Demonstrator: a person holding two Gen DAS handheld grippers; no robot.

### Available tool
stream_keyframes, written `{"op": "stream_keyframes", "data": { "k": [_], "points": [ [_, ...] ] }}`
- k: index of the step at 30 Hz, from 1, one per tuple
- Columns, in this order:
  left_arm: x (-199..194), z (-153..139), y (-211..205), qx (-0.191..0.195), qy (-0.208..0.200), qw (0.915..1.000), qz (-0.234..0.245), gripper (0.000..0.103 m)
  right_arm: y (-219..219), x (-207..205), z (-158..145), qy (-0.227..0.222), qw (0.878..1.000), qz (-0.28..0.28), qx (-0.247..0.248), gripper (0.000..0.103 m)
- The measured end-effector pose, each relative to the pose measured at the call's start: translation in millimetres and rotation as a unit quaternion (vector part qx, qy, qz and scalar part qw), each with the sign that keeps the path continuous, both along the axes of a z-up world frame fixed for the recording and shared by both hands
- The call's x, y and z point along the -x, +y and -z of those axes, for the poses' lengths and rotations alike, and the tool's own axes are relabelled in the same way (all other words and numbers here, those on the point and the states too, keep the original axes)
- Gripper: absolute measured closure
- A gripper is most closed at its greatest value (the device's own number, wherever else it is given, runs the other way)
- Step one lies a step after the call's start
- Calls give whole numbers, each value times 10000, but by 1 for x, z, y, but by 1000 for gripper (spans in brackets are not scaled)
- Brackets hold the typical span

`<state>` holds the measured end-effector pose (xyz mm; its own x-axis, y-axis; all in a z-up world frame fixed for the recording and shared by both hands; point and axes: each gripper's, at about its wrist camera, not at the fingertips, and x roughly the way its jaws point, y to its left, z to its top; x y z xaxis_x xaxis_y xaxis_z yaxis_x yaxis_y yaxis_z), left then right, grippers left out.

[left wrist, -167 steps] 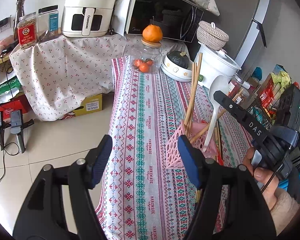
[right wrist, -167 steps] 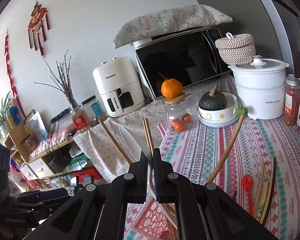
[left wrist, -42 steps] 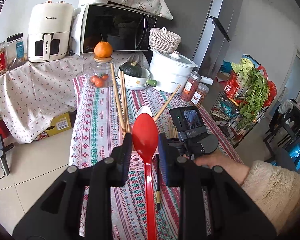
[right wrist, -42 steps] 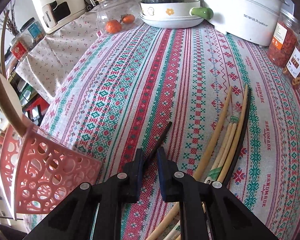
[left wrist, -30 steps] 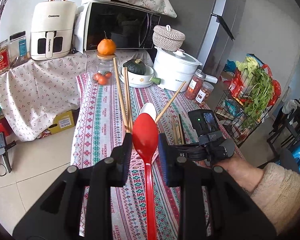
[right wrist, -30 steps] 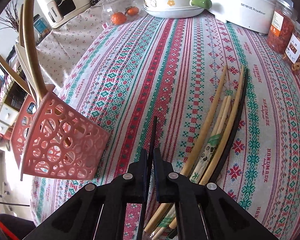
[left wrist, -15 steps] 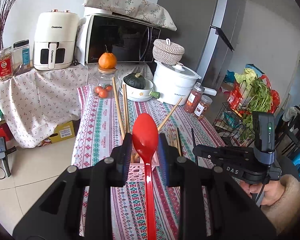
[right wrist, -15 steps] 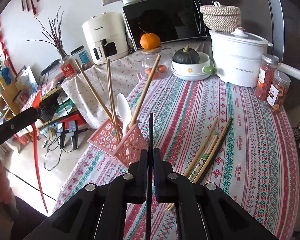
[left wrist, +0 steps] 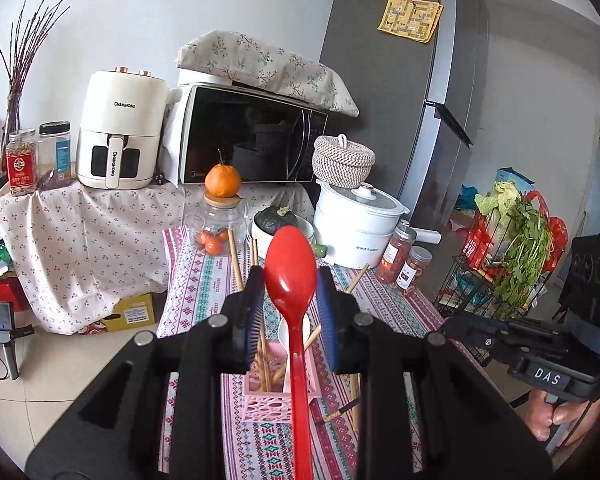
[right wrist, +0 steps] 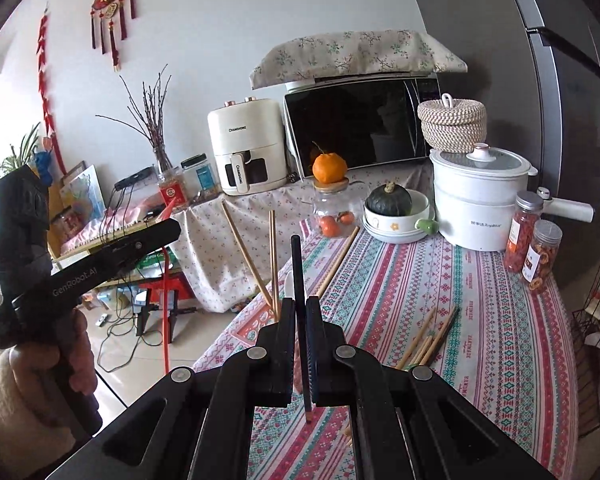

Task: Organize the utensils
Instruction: 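Lower the red spoon into the basket with the left gripper while the right carries the brush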

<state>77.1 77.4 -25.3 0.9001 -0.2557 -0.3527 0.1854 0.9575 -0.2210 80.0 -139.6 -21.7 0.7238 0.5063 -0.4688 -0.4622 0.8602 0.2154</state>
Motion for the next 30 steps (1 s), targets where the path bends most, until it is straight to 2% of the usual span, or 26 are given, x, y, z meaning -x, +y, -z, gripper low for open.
{"op": "stream_keyframes", "data": {
  "k": [7,14,20,24,30],
  "points": [
    [-17,0,-6,-11,-212,9996,-175,75,4,-1,-24,-120,9998,-161,76,98],
    [-31,1,-11,-9,-407,9985,-369,75,2,-3,-36,-9,9997,-173,183,98],
    [-47,8,-17,-164,-730,9952,-630,75,-3,-2,-51,-98,9999,-116,31,98],
    [-56,17,-24,-407,-864,9916,-875,75,0,-4,-62,-220,9997,-107,-41,98],
    [-67,29,-23,-604,-721,9901,-1042,75,11,-13,-76,-361,9992,-105,-138,98]
  ]
}}
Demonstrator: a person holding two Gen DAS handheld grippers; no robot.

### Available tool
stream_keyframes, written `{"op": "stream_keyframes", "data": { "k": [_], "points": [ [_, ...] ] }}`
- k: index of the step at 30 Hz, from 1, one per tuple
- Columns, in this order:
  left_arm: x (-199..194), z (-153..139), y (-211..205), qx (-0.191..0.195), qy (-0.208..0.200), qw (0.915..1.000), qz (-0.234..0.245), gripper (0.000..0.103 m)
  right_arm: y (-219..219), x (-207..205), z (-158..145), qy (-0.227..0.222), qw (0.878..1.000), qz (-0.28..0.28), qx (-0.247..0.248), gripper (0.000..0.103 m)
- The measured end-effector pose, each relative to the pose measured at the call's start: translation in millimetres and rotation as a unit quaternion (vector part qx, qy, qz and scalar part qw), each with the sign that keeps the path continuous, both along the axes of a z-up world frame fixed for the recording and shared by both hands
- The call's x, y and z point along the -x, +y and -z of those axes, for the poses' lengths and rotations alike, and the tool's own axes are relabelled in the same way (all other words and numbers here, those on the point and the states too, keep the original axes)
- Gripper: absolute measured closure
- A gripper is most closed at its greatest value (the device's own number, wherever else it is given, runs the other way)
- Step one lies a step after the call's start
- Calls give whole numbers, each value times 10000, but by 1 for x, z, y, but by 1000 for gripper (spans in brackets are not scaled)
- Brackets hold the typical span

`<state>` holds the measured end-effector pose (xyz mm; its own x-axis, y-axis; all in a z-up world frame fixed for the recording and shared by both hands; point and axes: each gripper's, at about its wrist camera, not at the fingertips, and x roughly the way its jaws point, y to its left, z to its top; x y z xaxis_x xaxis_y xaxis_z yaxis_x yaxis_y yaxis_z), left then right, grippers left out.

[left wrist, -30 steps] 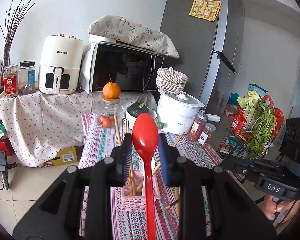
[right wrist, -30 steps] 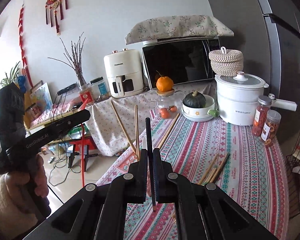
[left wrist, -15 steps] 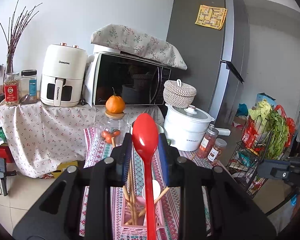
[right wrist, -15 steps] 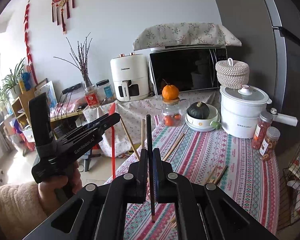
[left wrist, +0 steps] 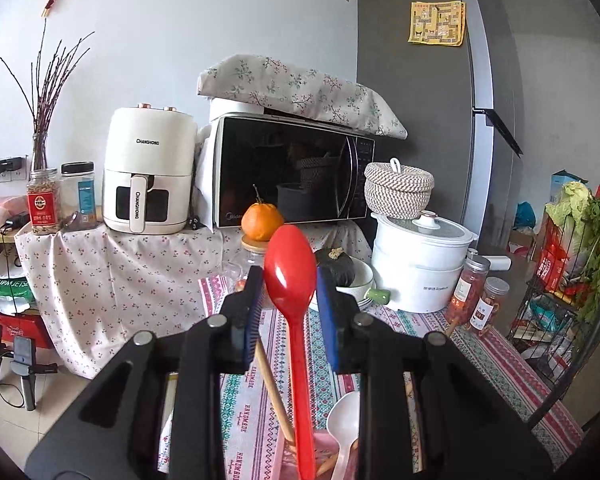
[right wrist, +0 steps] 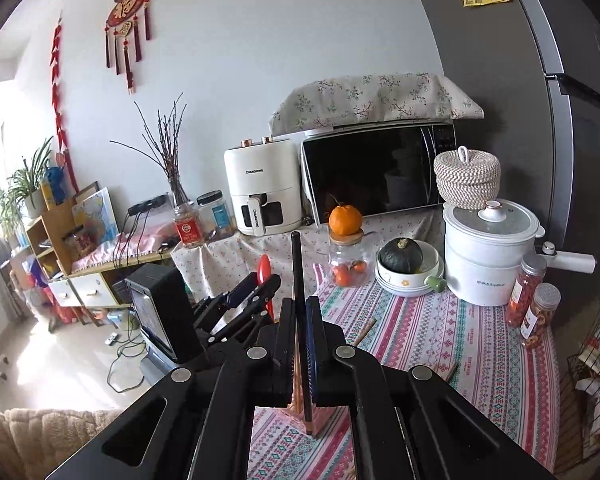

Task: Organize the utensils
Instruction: 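Lower the red spoon into the basket with the left gripper while the right carries the brush, then lower the black brush into the pink basket and open the right gripper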

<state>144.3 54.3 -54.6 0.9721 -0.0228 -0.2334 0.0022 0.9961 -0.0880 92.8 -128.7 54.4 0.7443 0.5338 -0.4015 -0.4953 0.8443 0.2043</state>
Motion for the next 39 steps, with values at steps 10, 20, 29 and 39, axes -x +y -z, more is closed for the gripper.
{"op": "stream_keyframes", "data": {
  "k": [10,20,29,39],
  "points": [
    [4,3,23,441,911,9946,210,36,20,-16,-5,-19,9998,-46,-200,98],
    [20,19,59,466,2506,9670,28,21,46,-45,19,242,9997,-31,56,98],
    [28,38,69,732,3195,9444,253,20,83,-70,64,830,9942,-216,642,98],
    [29,37,61,776,3355,9376,475,18,63,-69,62,1079,9936,-246,211,54]
  ]
}}
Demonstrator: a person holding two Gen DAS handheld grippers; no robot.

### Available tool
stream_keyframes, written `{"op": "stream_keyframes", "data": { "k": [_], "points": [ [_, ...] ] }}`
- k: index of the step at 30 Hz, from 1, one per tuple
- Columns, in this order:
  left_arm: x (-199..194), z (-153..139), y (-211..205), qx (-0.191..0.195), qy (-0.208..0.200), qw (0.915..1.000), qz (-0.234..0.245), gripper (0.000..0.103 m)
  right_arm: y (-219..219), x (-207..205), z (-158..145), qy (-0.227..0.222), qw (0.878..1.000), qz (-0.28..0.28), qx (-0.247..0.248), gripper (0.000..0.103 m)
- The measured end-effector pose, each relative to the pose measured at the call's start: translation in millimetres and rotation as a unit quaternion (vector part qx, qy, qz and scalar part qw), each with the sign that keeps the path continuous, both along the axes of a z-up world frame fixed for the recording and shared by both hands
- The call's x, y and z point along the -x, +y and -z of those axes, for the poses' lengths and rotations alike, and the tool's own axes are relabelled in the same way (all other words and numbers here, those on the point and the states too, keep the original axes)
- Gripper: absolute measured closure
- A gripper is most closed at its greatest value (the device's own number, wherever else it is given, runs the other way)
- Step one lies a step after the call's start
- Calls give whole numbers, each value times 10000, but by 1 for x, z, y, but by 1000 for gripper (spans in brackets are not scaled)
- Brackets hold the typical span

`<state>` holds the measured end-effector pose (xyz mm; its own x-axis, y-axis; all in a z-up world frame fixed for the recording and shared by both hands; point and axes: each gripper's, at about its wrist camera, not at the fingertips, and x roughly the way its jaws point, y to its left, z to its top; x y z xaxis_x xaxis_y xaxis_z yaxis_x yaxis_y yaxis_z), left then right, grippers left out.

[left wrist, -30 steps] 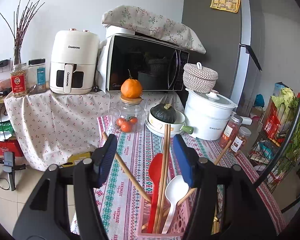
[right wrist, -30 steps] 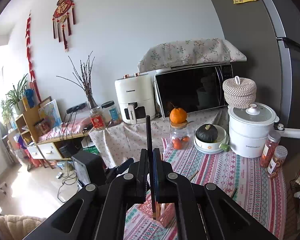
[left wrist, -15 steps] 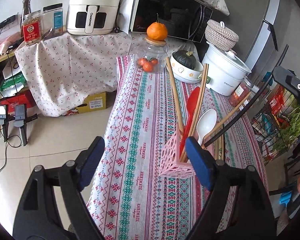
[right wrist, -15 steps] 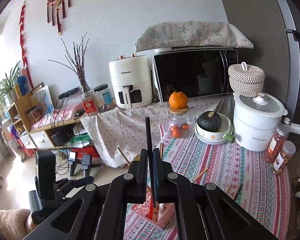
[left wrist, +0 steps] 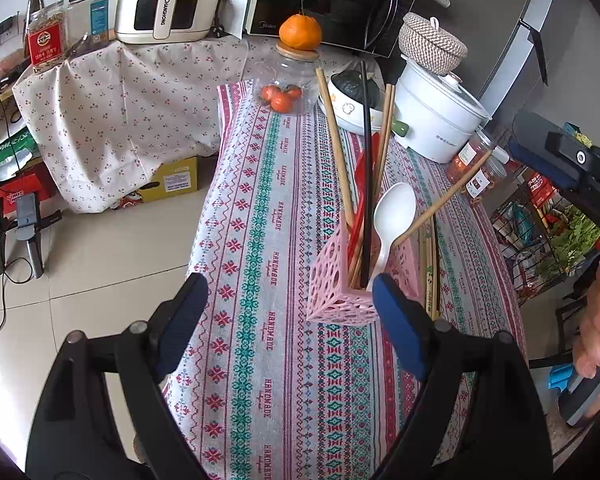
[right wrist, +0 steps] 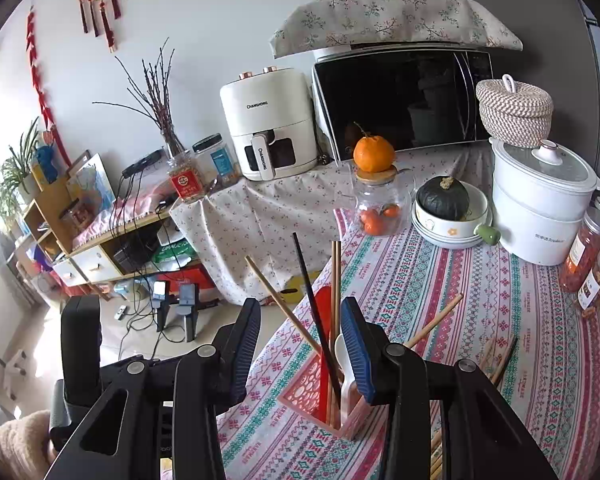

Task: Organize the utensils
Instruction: 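Lower the black brush into the pink basket and open the right gripper, then move the left gripper to the loose chopsticks and grasp a wooden chopstick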

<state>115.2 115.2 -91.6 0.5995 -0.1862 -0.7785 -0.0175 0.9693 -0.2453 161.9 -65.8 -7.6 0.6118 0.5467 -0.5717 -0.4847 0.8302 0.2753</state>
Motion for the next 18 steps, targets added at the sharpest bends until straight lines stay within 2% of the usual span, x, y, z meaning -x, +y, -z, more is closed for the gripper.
{"op": "stream_keyframes", "data": {
  "k": [2,4,9,18],
  "points": [
    [1,0,-5,30,35,10000,46,18,-12,3,-1,9,9999,118,5,46],
    [3,-1,-10,35,55,9999,106,16,-26,5,0,39,9997,252,42,34],
    [7,-2,-31,-60,52,9995,308,12,-61,8,10,227,9978,594,206,19],
    [11,-2,-80,-238,78,9967,775,11,-121,13,43,728,9869,1139,875,15]
  ]
}}
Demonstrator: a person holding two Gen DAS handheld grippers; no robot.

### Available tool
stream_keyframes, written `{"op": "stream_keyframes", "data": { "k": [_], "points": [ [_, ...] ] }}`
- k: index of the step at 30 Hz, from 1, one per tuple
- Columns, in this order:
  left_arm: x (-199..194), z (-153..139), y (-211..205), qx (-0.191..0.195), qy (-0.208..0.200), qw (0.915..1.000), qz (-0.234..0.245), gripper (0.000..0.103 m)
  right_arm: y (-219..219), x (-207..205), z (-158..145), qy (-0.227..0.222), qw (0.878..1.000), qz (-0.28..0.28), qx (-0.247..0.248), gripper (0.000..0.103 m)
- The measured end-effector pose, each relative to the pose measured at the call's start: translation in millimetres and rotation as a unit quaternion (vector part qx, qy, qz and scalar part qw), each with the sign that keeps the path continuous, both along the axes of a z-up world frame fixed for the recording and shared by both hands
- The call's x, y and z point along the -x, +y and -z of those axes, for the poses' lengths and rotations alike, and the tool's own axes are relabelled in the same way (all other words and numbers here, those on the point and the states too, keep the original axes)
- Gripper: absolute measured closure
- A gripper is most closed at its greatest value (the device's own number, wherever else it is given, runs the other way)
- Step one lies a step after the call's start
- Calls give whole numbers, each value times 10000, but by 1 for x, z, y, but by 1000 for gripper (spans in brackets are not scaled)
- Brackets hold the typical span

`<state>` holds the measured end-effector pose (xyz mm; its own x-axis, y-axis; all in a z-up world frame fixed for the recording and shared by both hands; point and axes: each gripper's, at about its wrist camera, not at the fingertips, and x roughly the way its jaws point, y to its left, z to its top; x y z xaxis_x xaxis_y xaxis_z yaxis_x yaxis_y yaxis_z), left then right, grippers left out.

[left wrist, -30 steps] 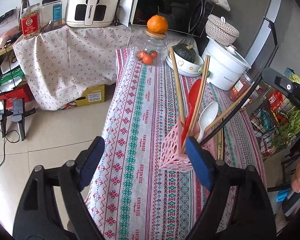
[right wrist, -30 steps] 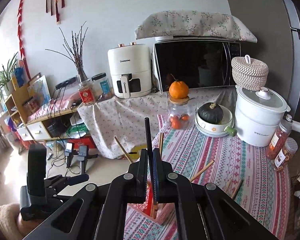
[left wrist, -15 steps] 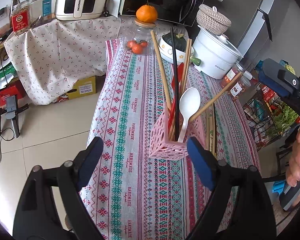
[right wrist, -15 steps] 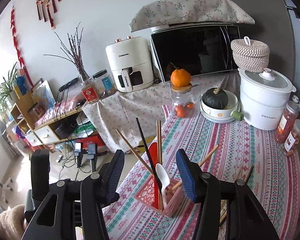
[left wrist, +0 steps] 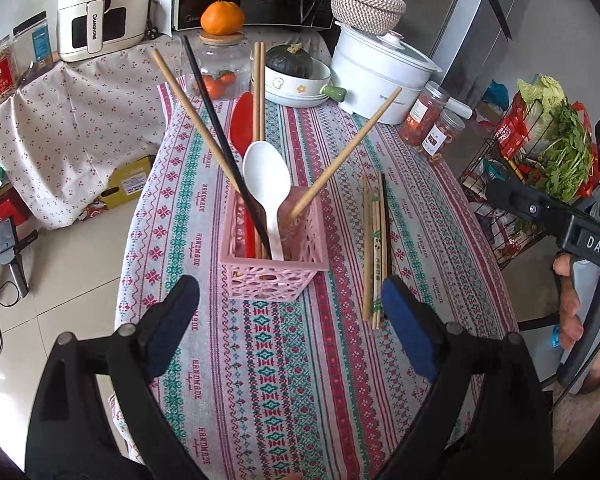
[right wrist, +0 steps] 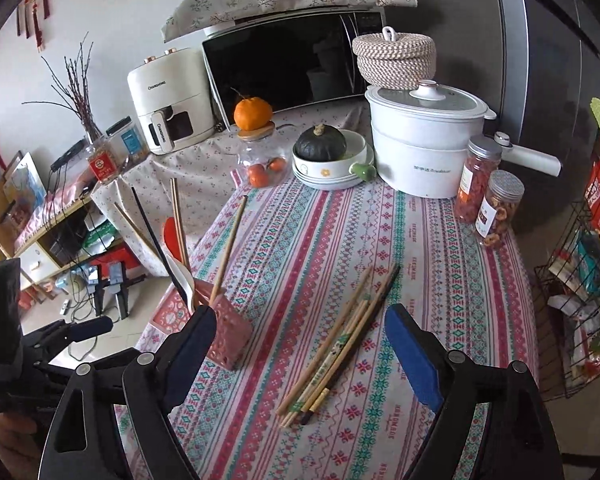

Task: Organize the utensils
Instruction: 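Move the left gripper to the loose chopsticks and grasp a wooden chopstick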

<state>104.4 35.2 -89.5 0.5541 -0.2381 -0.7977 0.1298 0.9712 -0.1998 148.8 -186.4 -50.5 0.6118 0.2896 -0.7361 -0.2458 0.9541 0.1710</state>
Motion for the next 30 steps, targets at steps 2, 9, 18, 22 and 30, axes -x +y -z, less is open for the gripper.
{"op": "stream_keyframes", "data": {
  "k": [2,9,18,22,30],
  "points": [
    [0,2,-15,-56,44,9999,145,11,-14,-1,8,218,9996,151,97,14],
    [-2,15,-75,-478,243,9959,727,11,-60,-7,41,834,9935,601,485,14],
    [-49,54,-136,-1093,618,9886,826,17,-107,-30,92,1664,9729,1091,1177,14],
    [-85,71,-150,-1094,756,9893,602,39,-125,-39,109,1896,9661,1242,1238,14],
    [-158,89,-161,-896,821,9926,-80,68,-136,-57,130,2165,9606,1280,1186,14]
  ]
}}
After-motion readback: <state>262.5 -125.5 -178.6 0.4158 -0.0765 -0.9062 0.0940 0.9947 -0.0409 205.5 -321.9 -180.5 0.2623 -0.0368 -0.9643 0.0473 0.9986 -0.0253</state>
